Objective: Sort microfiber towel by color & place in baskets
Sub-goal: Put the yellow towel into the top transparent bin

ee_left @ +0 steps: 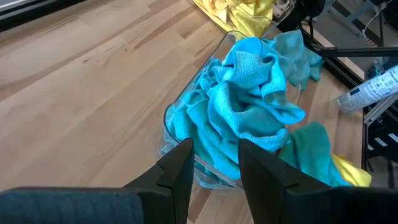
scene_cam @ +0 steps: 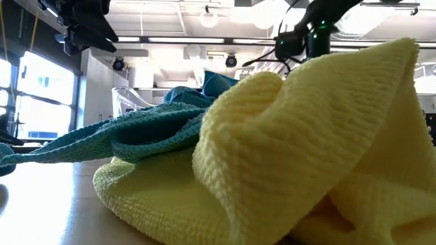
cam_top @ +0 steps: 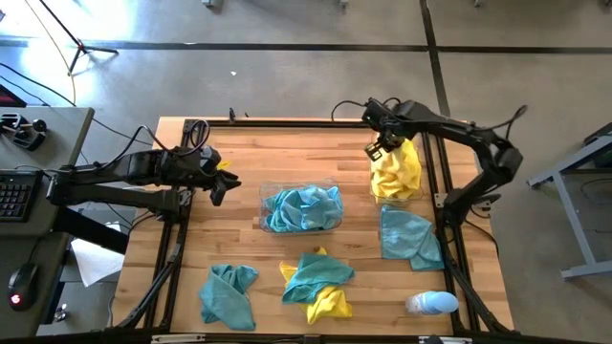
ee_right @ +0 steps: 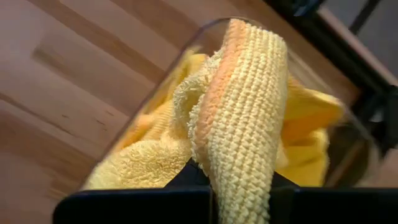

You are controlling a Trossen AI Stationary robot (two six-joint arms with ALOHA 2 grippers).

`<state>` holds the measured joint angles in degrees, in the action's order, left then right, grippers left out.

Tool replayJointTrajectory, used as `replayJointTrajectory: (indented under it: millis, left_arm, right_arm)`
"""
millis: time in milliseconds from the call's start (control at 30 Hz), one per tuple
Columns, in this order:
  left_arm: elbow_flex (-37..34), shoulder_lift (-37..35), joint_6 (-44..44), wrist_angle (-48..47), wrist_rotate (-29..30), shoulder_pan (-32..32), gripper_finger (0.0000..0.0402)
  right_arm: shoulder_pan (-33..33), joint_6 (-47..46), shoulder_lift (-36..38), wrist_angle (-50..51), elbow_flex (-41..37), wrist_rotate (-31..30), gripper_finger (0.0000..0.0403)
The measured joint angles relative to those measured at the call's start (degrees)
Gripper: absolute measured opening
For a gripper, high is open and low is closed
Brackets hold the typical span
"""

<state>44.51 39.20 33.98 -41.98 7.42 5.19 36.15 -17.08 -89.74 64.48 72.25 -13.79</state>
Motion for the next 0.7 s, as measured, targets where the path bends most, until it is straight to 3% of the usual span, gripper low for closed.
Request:
replayJointTrajectory:
  millis: [400, 700]
  left_arm:
    - [0.0, 0.0, 1.67, -0.02, 0.8, 0.0, 0.0113]
    - [-0.02, 0.0, 1.98, 0.37, 1.47, 0.0, 0.0113]
  right_arm:
    - [0.27, -3.32, -4.0, -5.04, -0.78, 3.24, 0.0]
    - [0.62, -8.4, 0.11, -16.61, -15.51, 7.98, 0.0]
